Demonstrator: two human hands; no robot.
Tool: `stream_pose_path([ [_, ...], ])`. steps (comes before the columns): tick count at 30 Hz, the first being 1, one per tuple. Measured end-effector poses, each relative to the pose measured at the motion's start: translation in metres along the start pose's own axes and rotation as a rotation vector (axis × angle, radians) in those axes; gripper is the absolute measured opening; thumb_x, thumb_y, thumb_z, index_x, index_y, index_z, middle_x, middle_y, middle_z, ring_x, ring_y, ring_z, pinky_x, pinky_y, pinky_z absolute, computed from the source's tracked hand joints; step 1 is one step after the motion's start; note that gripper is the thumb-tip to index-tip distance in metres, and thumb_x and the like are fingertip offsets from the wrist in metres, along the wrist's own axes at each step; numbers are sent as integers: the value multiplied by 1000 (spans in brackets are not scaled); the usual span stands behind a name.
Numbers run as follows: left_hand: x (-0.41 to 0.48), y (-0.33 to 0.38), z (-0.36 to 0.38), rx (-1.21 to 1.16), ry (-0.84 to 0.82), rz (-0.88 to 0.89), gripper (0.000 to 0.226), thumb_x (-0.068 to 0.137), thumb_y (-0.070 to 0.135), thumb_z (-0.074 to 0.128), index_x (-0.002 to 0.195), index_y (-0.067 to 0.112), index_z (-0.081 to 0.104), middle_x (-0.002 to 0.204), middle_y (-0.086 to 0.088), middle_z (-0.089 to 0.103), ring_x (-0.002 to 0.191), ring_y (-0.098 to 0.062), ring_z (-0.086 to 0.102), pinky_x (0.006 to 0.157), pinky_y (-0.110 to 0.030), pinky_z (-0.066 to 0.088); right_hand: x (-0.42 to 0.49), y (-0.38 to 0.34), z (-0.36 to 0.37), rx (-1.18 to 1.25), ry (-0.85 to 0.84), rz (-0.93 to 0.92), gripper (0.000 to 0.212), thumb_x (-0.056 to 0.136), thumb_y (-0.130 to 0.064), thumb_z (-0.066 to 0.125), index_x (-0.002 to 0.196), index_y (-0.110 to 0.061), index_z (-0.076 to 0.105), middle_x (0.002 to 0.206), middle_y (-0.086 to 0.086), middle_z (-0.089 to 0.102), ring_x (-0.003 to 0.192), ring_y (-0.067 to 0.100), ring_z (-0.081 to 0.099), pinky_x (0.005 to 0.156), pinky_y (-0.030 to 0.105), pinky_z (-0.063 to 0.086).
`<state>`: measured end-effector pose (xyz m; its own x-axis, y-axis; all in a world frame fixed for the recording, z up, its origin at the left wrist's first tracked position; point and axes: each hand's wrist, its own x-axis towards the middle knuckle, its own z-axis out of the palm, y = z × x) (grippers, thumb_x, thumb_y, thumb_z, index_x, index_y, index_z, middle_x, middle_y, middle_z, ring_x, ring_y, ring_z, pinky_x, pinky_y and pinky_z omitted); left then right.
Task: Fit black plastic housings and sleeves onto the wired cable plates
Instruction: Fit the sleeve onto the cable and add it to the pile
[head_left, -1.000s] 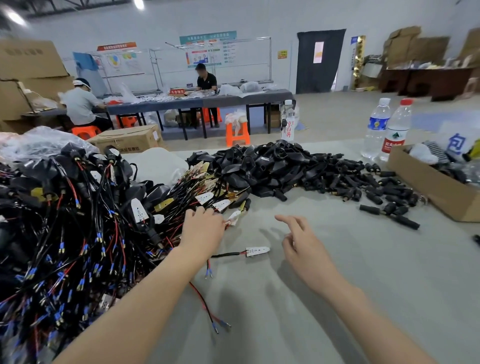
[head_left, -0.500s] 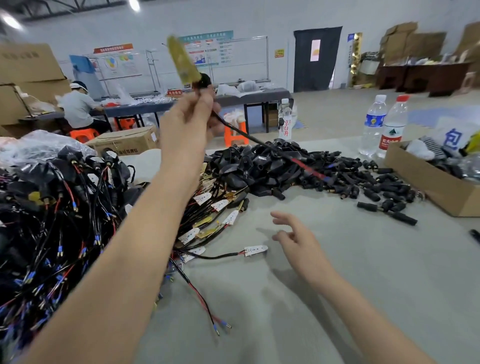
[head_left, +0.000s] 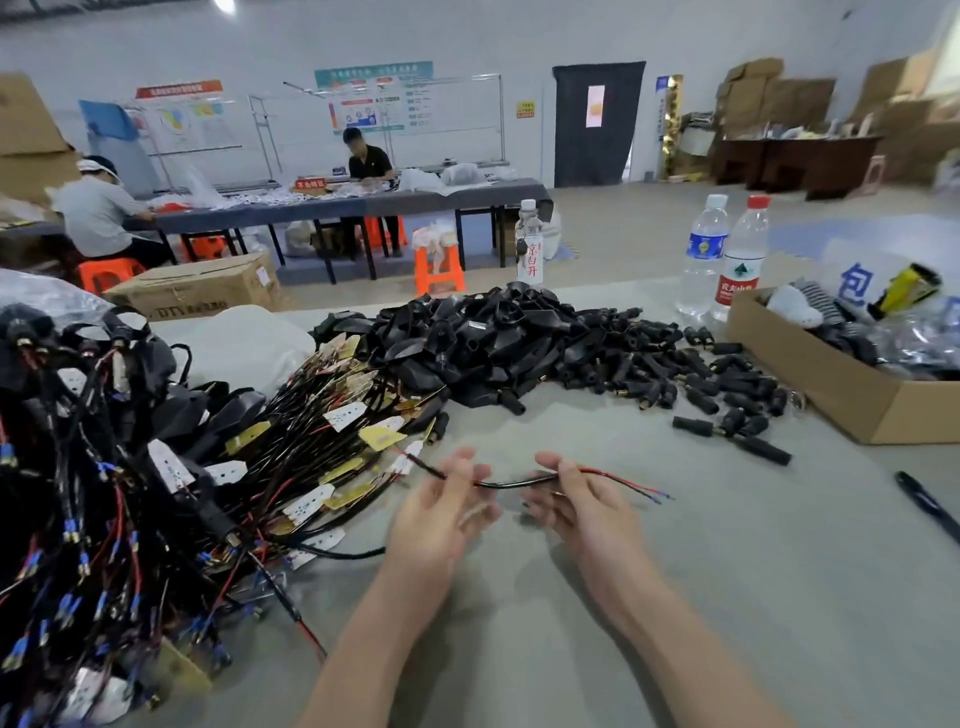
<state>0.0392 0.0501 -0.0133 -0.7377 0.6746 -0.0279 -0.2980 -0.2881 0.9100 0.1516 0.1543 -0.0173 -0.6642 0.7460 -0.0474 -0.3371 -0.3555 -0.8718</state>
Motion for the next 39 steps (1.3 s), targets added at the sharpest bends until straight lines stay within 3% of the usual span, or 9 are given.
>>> stream_pose_path([
  [4, 2, -16, 8, 265, -168, 45, 20, 97, 15, 58, 112, 5, 66, 96, -17, 75, 83, -27, 73, 70, -28, 58, 1, -1, 1, -66, -99, 6, 32, 95, -37, 52, 108, -19, 76, 101, 12, 76, 88, 19, 73, 68, 23, 55],
  [8, 7, -16, 1, 164, -35, 61, 20, 85, 25, 66, 88, 7, 75, 91, -15, 74, 74, -22, 69, 65, -28, 57, 3, -3, -2, -95, -70, -15, 31, 102, -33, 47, 106, -25, 77, 103, 7, 75, 80, 17, 68, 67, 28, 55],
  [12, 11, -13, -2, 49, 21, 10, 30, 86, 24, 67, 101, -3, 67, 98, -20, 72, 71, -23, 67, 61, -29, 56, 4, -1, 1, -147, -52, -28, 33, 103, -32, 47, 103, -21, 78, 101, 5, 75, 78, 17, 67, 69, 33, 55],
  [17, 11, -7, -4, -105, 80, -25, 15, 88, 21, 64, 97, 10, 65, 97, -18, 74, 67, -23, 69, 55, -27, 56, 6, -2, -1, -268, -47, -36, 30, 102, -33, 51, 98, -22, 78, 90, -4, 75, 74, 15, 68, 63, 24, 53],
  [22, 7, 2, -8, -161, 14, 16, 17, 81, 26, 67, 94, 19, 76, 109, -15, 73, 78, -22, 71, 60, -24, 57, 18, -13, -31, -823, 132, -243, 20, 100, -24, 55, 106, -33, 72, 96, -10, 70, 80, -7, 59, 67, 6, 44],
  [26, 4, 3, -8, -165, -19, 36, 18, 86, 24, 64, 98, 21, 78, 115, -15, 72, 84, -21, 72, 64, -23, 58, 46, -34, -67, -1221, 292, -375, 32, 99, -18, 48, 125, -25, 64, 121, -3, 61, 117, 18, 54, 99, 30, 41],
  [30, 3, 5, -9, -164, -25, 40, 19, 88, 25, 63, 100, 22, 77, 118, -15, 71, 87, -21, 73, 66, -24, 58, 77, -60, -101, -1667, 433, -266, 49, 98, -19, 44, 147, -19, 42, 149, 10, 43, 139, 32, 34, 113, 44, 27],
  [34, 3, 6, -8, -114, -18, 90, 21, 88, 23, 61, 103, 21, 76, 115, -16, 72, 86, -25, 72, 66, -27, 58, 92, -69, -98, -1576, 354, -243, 48, 99, -17, 43, 147, -16, 42, 147, 15, 44, 133, 35, 40, 110, 45, 33],
  [39, 1, 6, -7, 137, 31, 235, 24, 84, 31, 63, 103, 21, 75, 108, -9, 74, 83, -27, 73, 64, -27, 57, 107, -47, -44, -1291, 108, -298, 37, 100, -20, 43, 135, -23, 53, 129, 2, 58, 115, 19, 54, 95, 33, 42],
])
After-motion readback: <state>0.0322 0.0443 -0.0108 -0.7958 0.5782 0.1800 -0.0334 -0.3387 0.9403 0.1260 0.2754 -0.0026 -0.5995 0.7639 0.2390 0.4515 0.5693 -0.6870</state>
